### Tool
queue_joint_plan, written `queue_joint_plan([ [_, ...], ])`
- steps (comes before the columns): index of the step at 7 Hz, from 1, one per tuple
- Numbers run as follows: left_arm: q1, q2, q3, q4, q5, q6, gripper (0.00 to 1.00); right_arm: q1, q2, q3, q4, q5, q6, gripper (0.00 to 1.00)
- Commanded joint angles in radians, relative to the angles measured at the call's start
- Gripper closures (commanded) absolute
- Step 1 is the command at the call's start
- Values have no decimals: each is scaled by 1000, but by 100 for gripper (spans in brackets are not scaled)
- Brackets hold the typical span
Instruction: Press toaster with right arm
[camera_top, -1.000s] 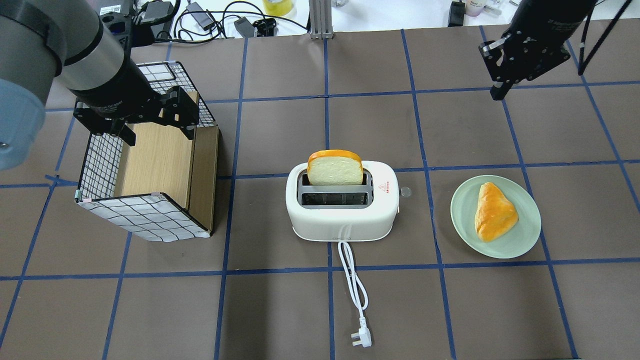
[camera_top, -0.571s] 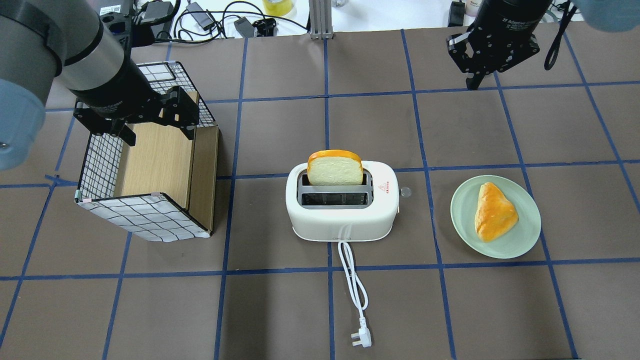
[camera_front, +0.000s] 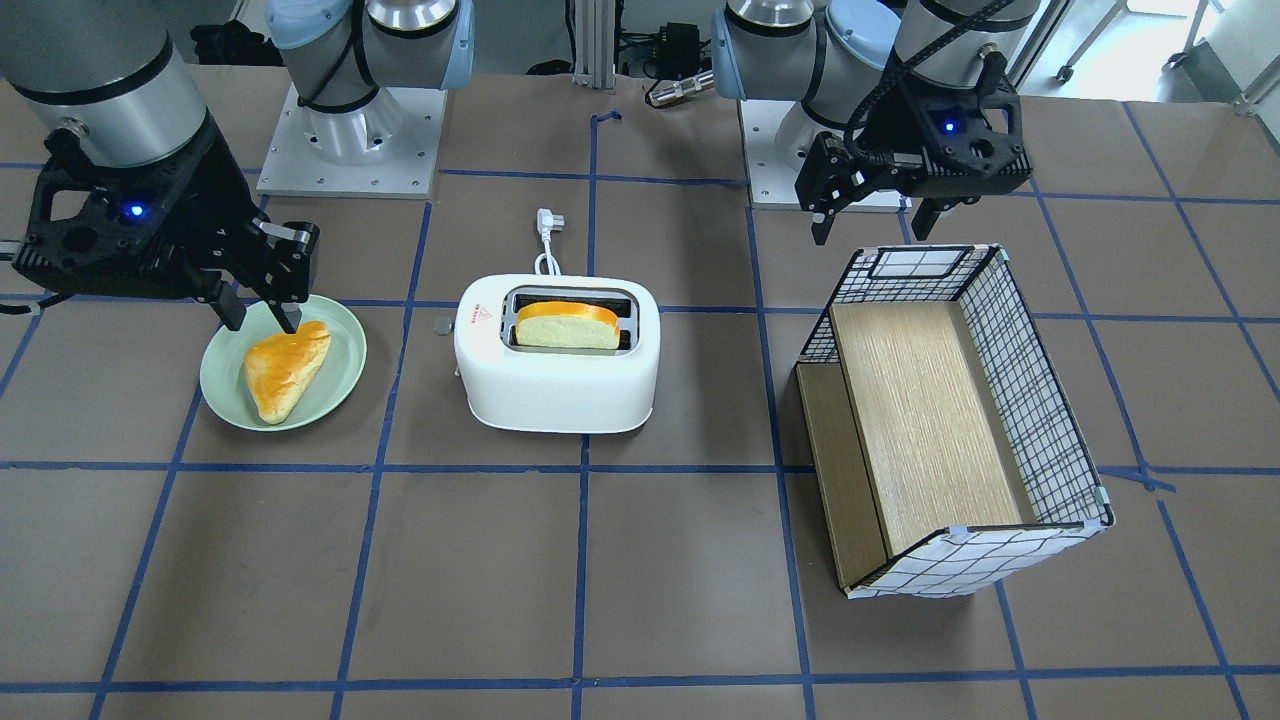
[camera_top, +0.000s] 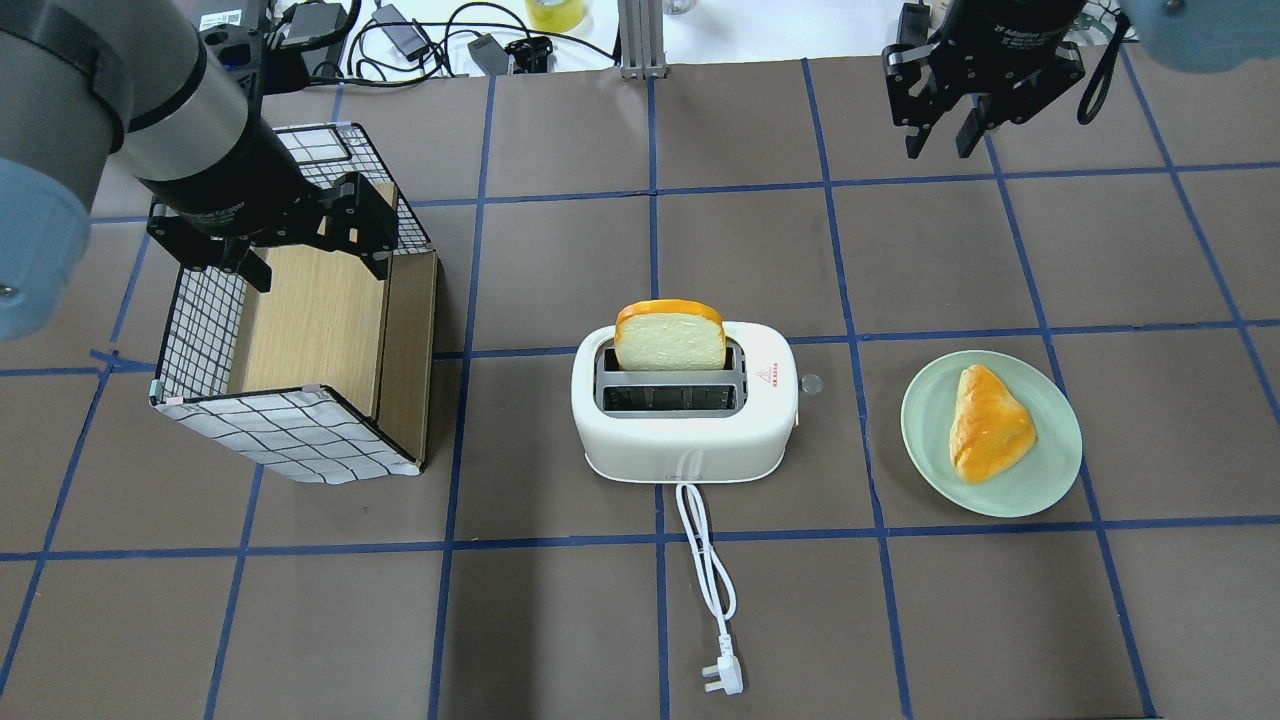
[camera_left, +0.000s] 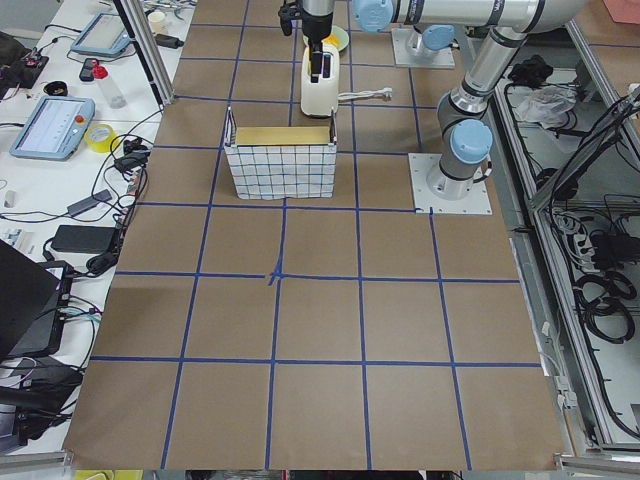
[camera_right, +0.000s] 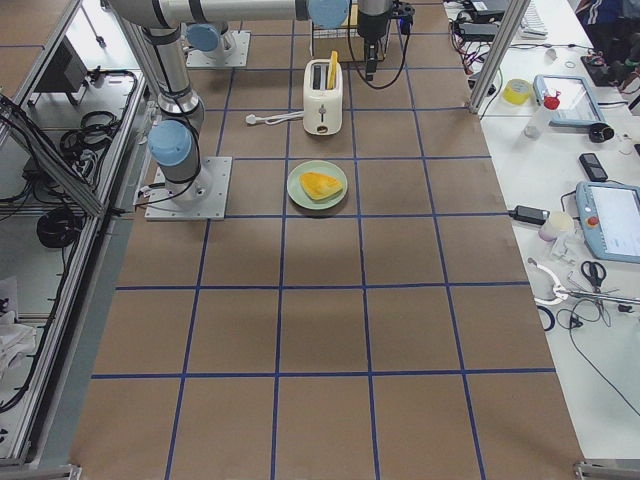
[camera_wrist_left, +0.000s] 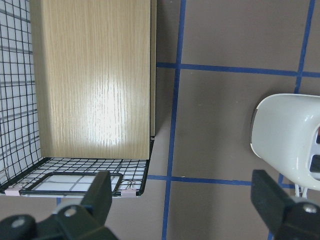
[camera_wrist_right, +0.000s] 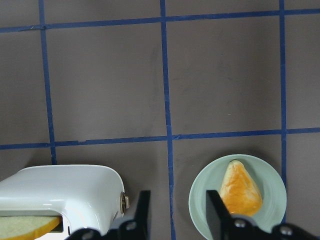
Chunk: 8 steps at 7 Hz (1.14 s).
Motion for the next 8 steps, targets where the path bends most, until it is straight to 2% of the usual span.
queue_joint_plan([
  [1,0,0,0,0,0,0,0,-1,2,0,-4,2,-4,0],
  [8,0,0,0,0,0,0,0,-1,-9,0,-3,2,-9,0],
])
